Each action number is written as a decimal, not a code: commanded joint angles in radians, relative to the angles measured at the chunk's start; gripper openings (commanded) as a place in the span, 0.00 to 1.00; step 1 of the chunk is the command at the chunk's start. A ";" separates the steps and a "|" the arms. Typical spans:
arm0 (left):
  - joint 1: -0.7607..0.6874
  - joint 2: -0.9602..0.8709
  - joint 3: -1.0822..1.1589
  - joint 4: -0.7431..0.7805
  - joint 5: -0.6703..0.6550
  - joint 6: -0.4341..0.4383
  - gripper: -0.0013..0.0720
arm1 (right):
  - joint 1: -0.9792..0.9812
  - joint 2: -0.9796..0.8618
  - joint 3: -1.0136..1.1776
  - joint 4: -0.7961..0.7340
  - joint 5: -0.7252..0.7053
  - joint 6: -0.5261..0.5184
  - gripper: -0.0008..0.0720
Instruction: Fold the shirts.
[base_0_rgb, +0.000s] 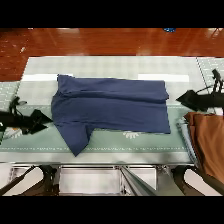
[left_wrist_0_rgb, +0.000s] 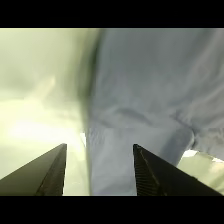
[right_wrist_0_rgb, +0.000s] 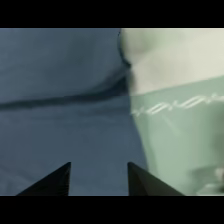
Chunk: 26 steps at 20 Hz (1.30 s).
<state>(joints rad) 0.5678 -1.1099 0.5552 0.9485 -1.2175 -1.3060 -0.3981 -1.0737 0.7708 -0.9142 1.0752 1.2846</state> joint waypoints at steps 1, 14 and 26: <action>0.047 0.061 -0.182 -0.098 0.109 0.064 0.71 | -0.005 0.131 -0.171 0.096 -0.033 -0.032 0.58; -0.291 -0.052 -0.115 -0.129 0.233 0.013 0.05 | -0.207 0.131 -0.197 -0.132 0.156 0.074 0.58; -0.292 -0.052 -0.072 -0.129 0.193 0.023 0.05 | -0.082 -0.066 -0.328 0.101 -0.016 0.027 0.57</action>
<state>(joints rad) 0.2760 -1.1622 0.4797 0.8330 -1.0119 -1.2835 -0.4873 -1.0760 0.4412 -0.9371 1.1458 1.3663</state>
